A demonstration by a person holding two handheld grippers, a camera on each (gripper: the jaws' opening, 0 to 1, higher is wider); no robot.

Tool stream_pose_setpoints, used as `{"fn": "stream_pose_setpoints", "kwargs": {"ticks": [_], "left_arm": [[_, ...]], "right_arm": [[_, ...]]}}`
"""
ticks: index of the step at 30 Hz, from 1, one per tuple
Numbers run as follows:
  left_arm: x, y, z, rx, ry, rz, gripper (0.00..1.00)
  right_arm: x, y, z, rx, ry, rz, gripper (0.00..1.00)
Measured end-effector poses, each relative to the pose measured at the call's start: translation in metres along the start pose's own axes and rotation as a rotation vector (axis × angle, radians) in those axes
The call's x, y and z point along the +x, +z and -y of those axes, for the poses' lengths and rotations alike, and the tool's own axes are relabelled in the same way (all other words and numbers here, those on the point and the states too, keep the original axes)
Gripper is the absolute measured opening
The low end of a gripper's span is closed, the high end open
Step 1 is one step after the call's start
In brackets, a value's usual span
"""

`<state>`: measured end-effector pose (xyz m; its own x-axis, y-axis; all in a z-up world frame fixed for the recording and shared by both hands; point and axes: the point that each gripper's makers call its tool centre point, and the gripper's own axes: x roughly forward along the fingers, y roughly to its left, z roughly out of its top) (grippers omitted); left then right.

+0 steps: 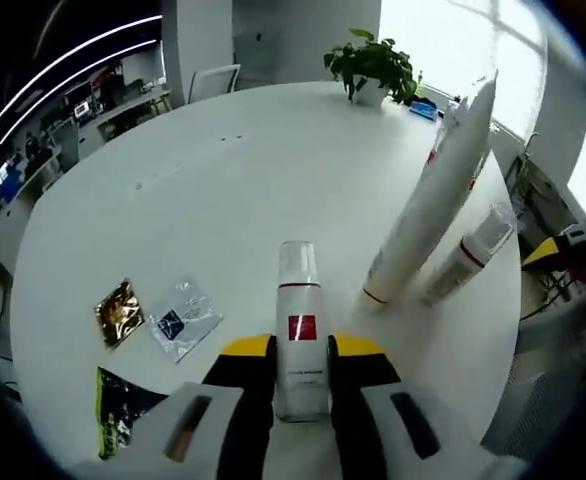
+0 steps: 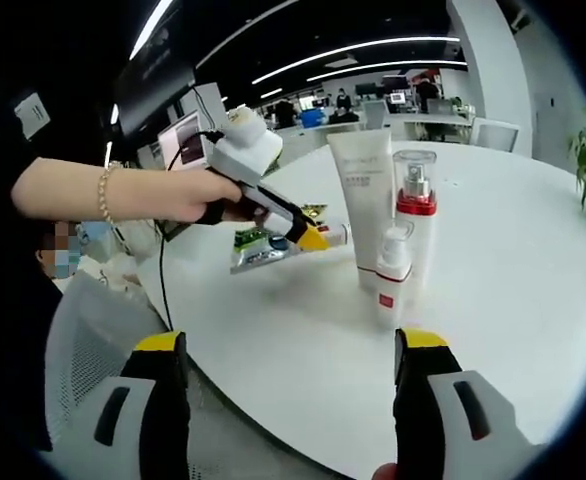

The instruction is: Arrange the skincare products in the storage area until every visible bottle or jar stands upright without overlapping.

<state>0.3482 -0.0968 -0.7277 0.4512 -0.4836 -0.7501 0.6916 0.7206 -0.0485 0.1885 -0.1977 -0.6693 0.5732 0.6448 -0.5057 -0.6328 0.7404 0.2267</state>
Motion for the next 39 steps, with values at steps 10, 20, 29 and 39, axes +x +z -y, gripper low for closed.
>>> {"fn": "stream_pose_setpoints", "kwargs": {"ticks": [10,20,29,39], "left_arm": [[-0.036,-0.001,0.007,-0.026,0.013,0.064,0.19],[-0.066,-0.004,0.016,-0.055,0.022,0.124,0.19],[-0.099,-0.003,0.026,-0.059,0.029,0.205,0.19],[-0.149,0.003,0.048,-0.020,0.043,0.313,0.19]], "right_arm": [[0.000,0.009,-0.003,0.063,0.032,0.057,0.80],[0.000,0.010,-0.003,0.080,0.041,0.063,0.79],[0.009,0.024,-0.027,0.174,0.112,0.135,0.77],[0.025,0.064,-0.063,0.312,0.222,0.267,0.71]]}}
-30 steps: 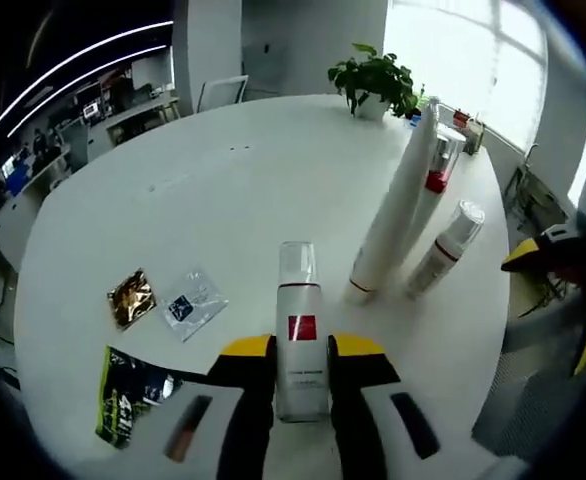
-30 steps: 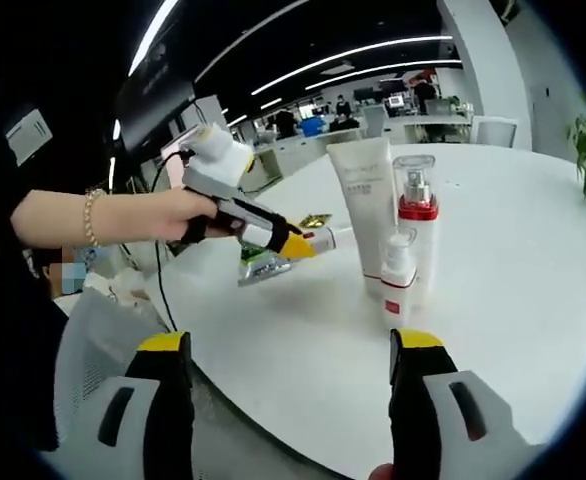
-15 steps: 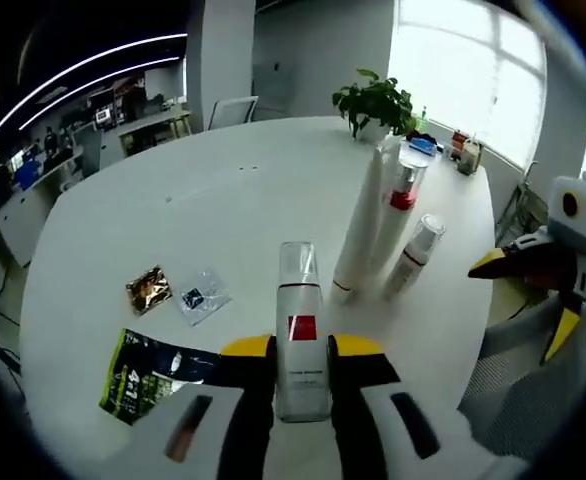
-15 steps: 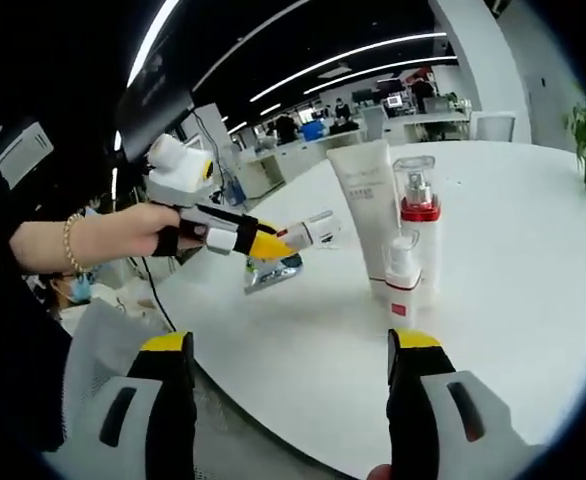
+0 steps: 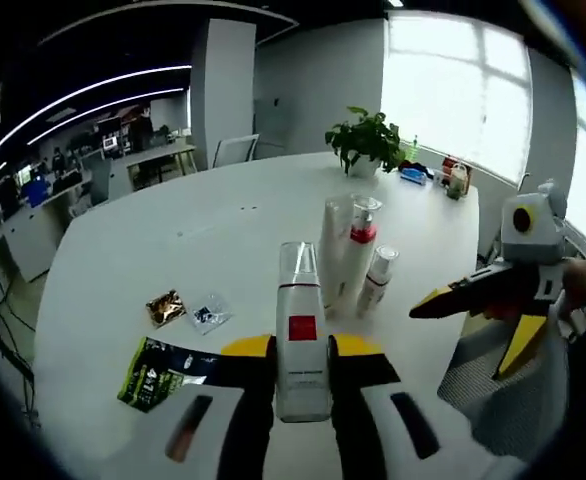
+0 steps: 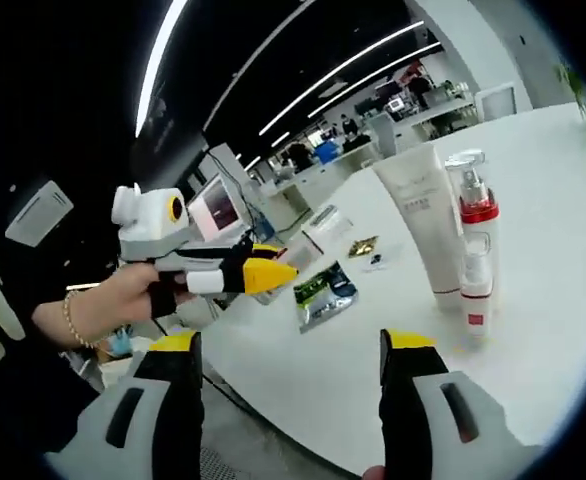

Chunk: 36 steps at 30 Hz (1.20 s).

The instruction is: Arrange the skincare products in the storage area until every visible bottle or jar stands upright without overlapping.

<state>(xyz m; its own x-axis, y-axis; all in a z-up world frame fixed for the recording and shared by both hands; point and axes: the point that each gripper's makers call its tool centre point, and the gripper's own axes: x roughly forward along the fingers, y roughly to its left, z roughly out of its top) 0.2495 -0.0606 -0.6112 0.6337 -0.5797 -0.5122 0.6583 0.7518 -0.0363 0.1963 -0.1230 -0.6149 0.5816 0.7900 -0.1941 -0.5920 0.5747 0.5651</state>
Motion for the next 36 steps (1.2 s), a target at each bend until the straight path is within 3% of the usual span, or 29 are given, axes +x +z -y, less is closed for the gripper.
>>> {"fn": "stream_pose_setpoints", "kwargs": {"ticks": [15,25,30,34,36], "left_arm": [[-0.042,0.017,0.030,0.057,-0.012,0.100,0.19],[-0.053,0.021,0.034,0.107,0.000,0.143,0.19],[-0.053,0.020,0.039,0.140,-0.006,0.143,0.19],[-0.052,0.018,0.039,0.150,-0.004,0.137,0.19],[-0.051,0.016,0.039,0.165,-0.001,0.132,0.19]], "right_arm": [[0.035,0.035,-0.038,0.171,0.098,0.143,0.63],[0.044,0.043,-0.049,0.281,0.127,0.205,0.42],[0.044,0.041,-0.048,0.282,0.123,0.199,0.36],[0.044,0.035,-0.046,0.286,0.114,0.195,0.25],[0.044,0.033,-0.046,0.306,0.113,0.191,0.25]]}}
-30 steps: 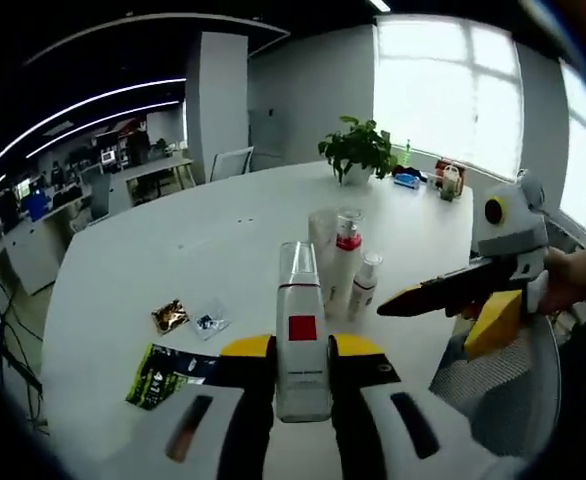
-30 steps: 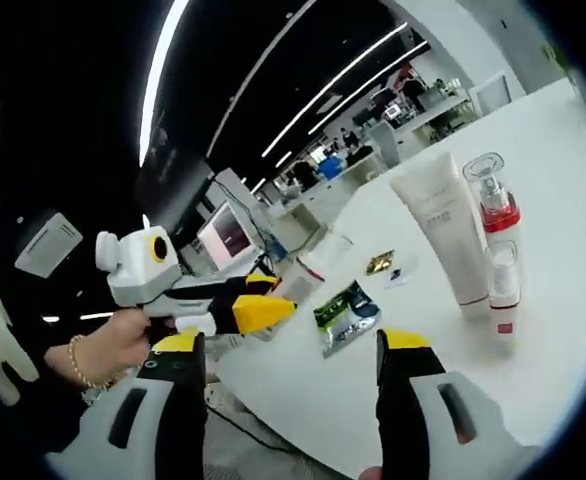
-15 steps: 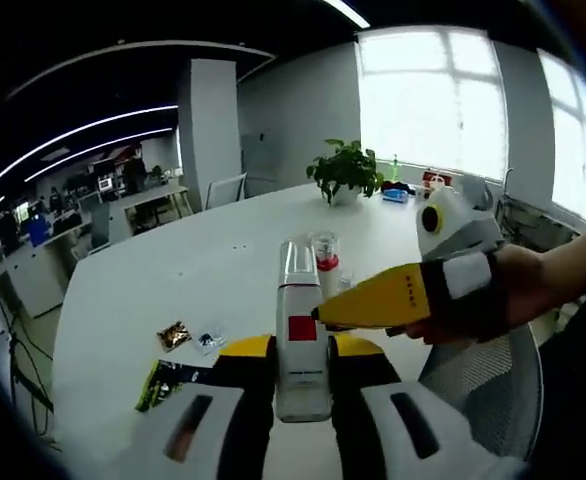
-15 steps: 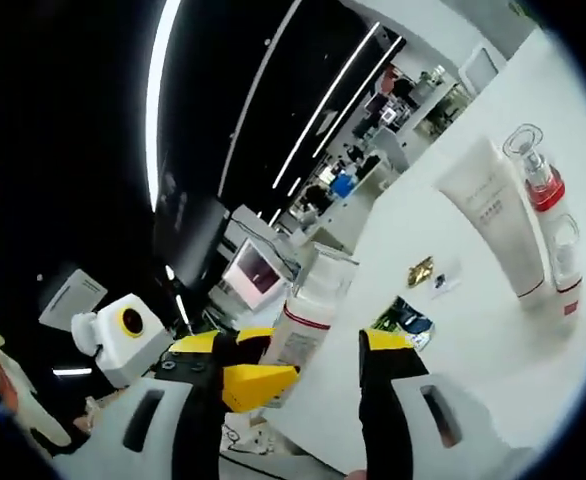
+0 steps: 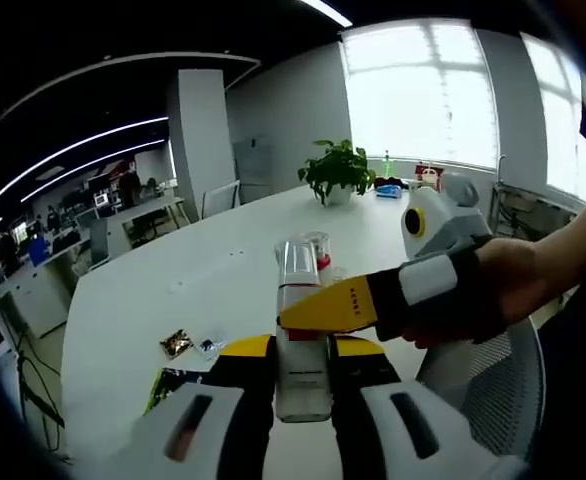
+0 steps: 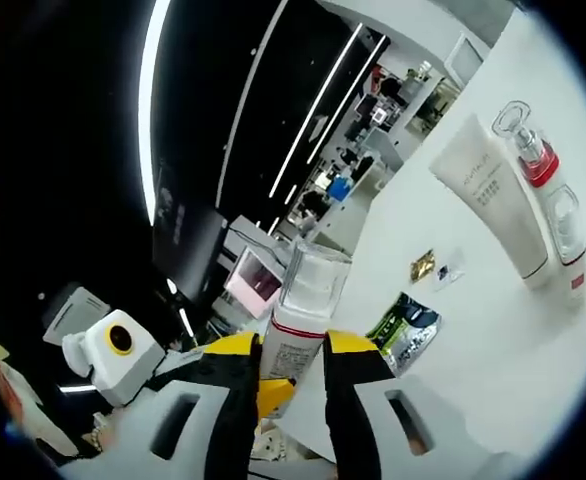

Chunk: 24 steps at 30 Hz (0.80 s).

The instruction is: Arrange the skincare products in the storage area until every visible bottle or jar stands upright without overlapping.

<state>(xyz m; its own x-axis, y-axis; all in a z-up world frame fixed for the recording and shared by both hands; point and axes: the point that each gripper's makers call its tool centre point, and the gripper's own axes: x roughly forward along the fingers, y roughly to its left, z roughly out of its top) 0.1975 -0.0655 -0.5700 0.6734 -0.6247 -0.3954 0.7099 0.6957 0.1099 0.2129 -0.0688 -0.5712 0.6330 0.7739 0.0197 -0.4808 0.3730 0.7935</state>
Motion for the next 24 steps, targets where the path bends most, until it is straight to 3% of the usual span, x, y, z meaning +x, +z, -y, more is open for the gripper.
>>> {"fn": "stream_pose_setpoints", "kwargs": {"ticks": [12,15,18,21,24], "left_arm": [[-0.003,-0.013,0.002,0.007,-0.011,0.002,0.19],[-0.005,-0.013,0.003,0.005,-0.030,0.024,0.21],[-0.008,-0.018,0.006,-0.001,-0.087,0.025,0.30],[-0.015,-0.023,0.005,-0.017,-0.106,0.018,0.43],[-0.023,-0.029,0.002,-0.004,-0.135,0.002,0.44]], "right_arm": [[0.001,-0.012,0.006,0.068,-0.009,-0.032,0.21],[0.000,-0.010,0.002,-0.047,0.001,-0.031,0.20],[-0.004,-0.006,0.000,-0.180,-0.009,-0.051,0.19],[-0.009,-0.002,0.001,-0.312,0.004,-0.100,0.19],[-0.013,-0.006,0.001,-0.435,0.027,-0.181,0.19]]}}
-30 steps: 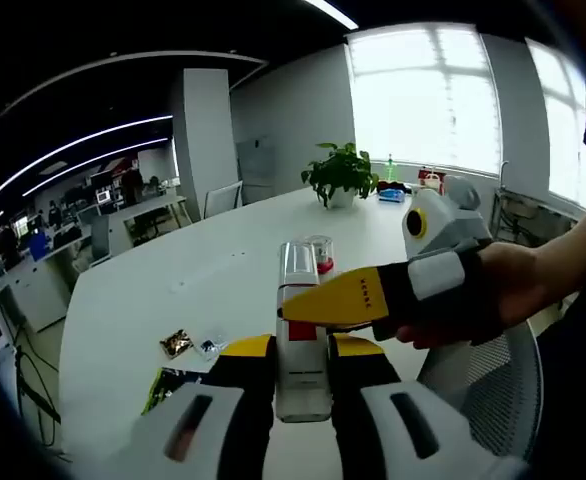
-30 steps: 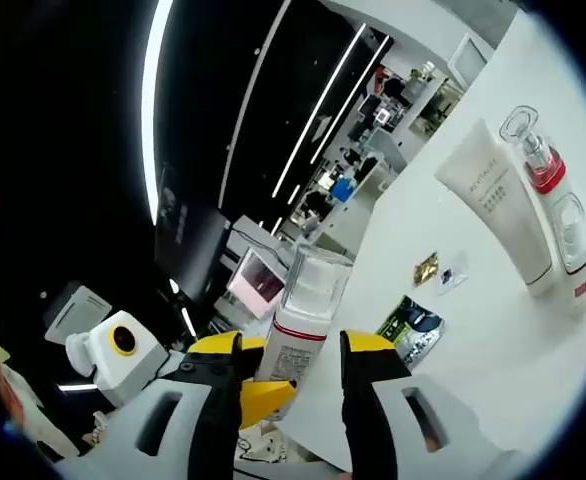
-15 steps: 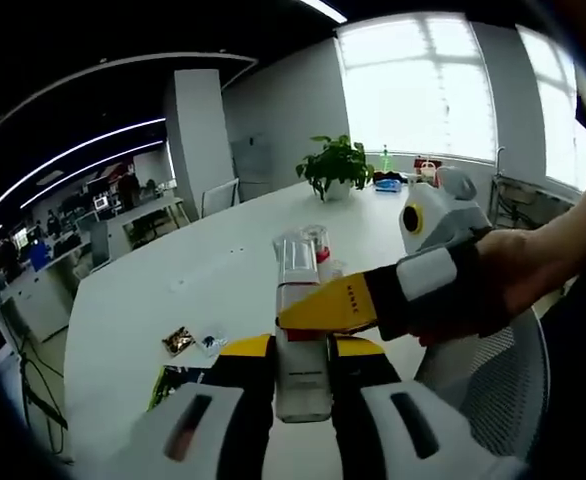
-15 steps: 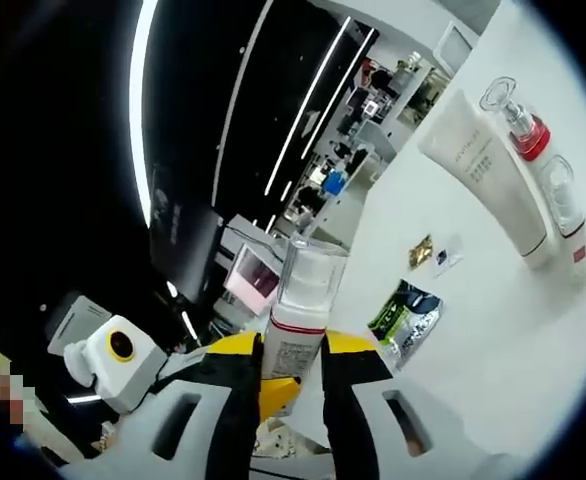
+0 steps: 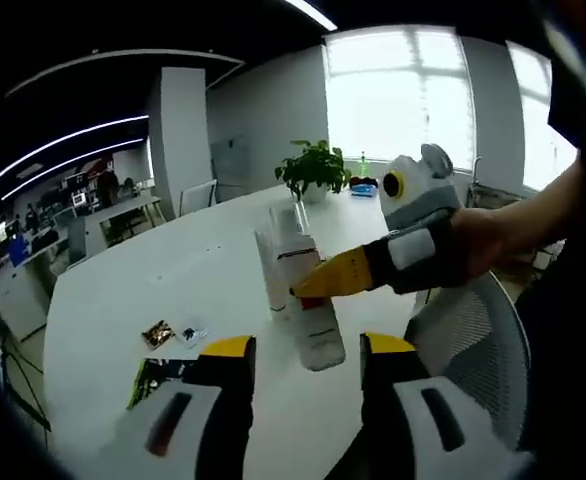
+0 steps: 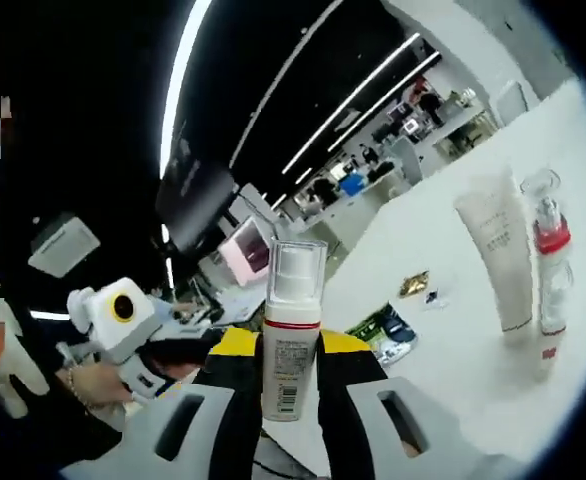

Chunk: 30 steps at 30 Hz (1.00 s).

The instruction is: Arrange the skincare products in the storage area until every visible bottle or jar stands upright without overlapping.

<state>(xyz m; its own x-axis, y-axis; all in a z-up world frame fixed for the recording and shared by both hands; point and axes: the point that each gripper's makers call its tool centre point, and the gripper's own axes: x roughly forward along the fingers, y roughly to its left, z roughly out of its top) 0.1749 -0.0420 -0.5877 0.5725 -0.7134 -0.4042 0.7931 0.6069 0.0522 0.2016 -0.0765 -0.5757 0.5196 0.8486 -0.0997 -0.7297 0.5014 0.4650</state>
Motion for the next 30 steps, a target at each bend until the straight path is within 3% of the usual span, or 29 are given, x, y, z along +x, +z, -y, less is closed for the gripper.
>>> {"fn": "stream_pose_setpoints", "kwargs": {"ticks": [5,10,14,21,25,30], "left_arm": [[-0.010,0.011,-0.004,0.005,-0.066,0.024,0.45],[-0.014,0.028,0.008,0.044,-0.177,0.054,0.46],[-0.014,0.030,0.015,0.072,-0.241,0.032,0.43],[-0.013,0.027,0.030,0.141,-0.356,-0.017,0.39],[-0.012,0.023,0.038,0.177,-0.389,-0.044,0.35],[-0.011,0.026,0.046,0.202,-0.412,-0.033,0.32]], "right_arm": [[-0.002,-0.016,-0.013,-0.211,0.100,-0.146,0.19],[-0.003,-0.027,-0.023,-0.362,0.184,-0.222,0.19],[-0.004,-0.035,-0.032,-0.471,0.254,-0.271,0.19],[-0.006,-0.041,-0.042,-0.571,0.343,-0.306,0.19],[-0.008,-0.044,-0.051,-0.620,0.389,-0.325,0.19],[-0.009,-0.049,-0.054,-0.648,0.417,-0.350,0.19]]}}
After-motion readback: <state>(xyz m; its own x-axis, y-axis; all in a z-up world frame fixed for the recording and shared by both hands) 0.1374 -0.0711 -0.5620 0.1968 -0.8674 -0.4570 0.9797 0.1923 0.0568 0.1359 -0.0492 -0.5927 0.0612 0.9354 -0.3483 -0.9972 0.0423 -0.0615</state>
